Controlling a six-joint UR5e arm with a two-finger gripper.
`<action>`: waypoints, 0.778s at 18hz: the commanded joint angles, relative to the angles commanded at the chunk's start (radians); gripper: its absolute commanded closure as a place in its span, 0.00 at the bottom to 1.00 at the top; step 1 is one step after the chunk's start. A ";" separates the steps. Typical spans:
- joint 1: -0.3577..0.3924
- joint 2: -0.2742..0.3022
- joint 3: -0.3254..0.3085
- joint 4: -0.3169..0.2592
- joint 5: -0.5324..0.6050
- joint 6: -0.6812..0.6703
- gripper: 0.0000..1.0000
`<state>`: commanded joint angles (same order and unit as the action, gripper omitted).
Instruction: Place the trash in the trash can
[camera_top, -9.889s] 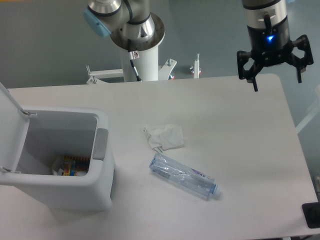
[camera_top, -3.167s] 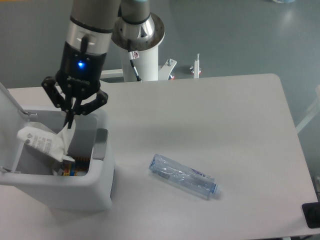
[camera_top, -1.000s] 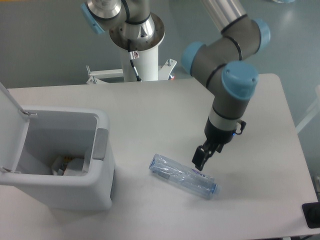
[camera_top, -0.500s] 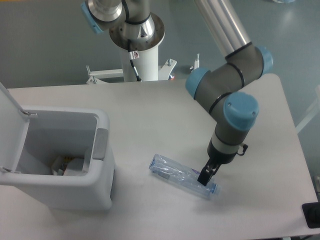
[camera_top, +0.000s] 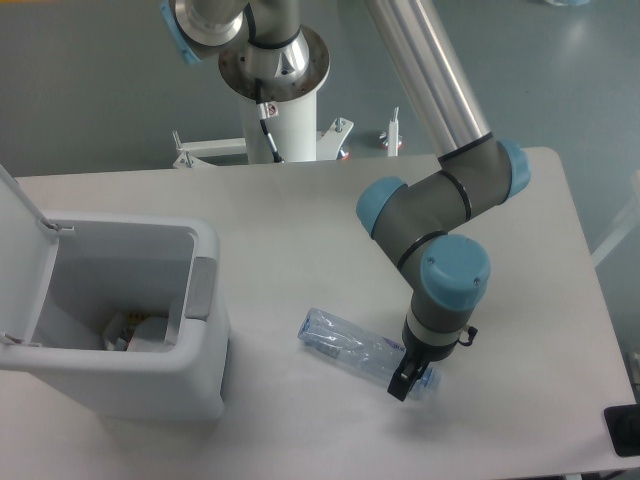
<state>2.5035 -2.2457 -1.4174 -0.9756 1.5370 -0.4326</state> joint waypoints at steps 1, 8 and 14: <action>0.000 0.000 0.000 0.000 0.000 -0.002 0.00; -0.017 -0.003 -0.006 -0.002 0.029 -0.003 0.23; -0.018 0.005 -0.023 -0.002 0.031 -0.002 0.28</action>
<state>2.4850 -2.2412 -1.4404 -0.9771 1.5677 -0.4341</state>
